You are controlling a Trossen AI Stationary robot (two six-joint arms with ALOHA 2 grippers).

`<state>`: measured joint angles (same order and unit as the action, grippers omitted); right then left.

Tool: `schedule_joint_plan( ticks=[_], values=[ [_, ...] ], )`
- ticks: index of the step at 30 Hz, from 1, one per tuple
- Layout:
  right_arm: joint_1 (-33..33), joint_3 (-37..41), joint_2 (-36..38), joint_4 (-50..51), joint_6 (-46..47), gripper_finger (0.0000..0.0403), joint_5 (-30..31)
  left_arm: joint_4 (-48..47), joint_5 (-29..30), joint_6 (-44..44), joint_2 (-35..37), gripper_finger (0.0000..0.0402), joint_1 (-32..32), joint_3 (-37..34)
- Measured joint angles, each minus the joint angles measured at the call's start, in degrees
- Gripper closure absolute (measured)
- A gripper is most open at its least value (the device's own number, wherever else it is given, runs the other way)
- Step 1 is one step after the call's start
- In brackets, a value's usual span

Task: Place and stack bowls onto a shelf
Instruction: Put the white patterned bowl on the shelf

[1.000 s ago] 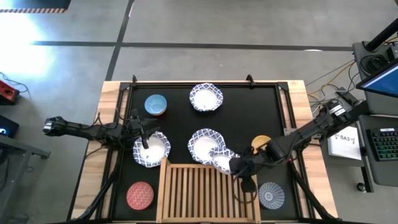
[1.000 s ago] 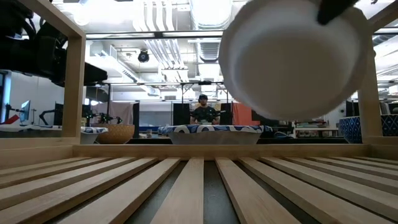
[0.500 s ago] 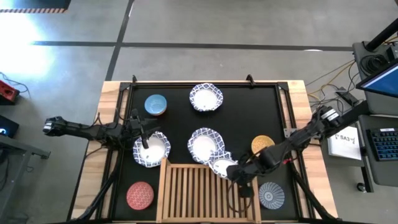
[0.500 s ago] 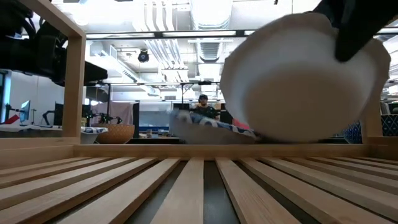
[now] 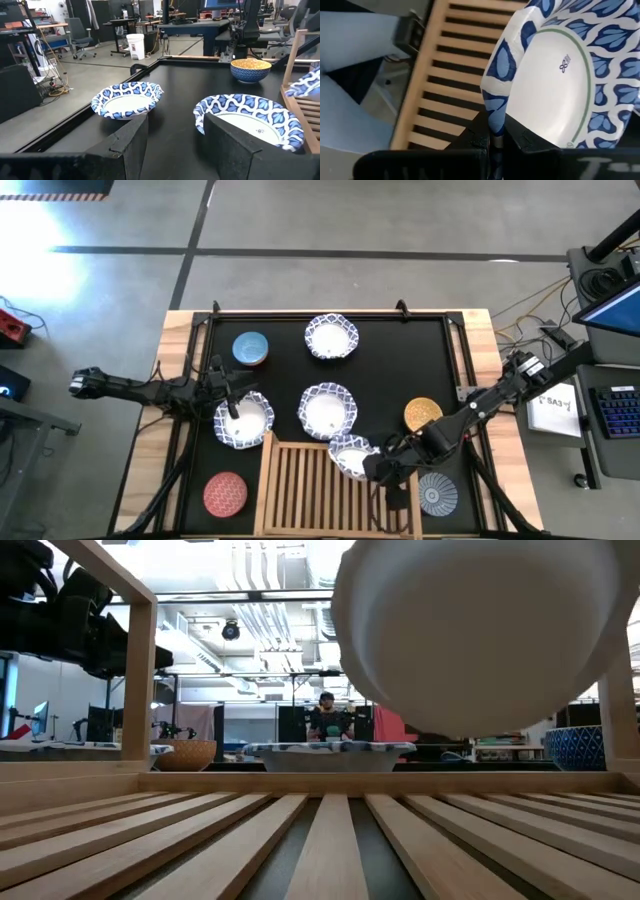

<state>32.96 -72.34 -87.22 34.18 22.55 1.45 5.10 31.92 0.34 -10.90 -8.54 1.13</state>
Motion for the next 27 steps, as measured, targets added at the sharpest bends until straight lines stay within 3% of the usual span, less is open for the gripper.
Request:
schedule_joint_plan(
  ticks=[13,27],
  values=[
    [5.0,-1.4,-2.9,-0.2,0.4,0.0392,-0.6,0.1,0.0,-5.2,-0.1,0.0225,0.0,0.0],
    [5.7,-1.5,-6.9,-0.6,0.6,0.0389,-6.4,0.4,0.0,-8.5,0.0,0.0225,0.0,0.0]
  ],
)
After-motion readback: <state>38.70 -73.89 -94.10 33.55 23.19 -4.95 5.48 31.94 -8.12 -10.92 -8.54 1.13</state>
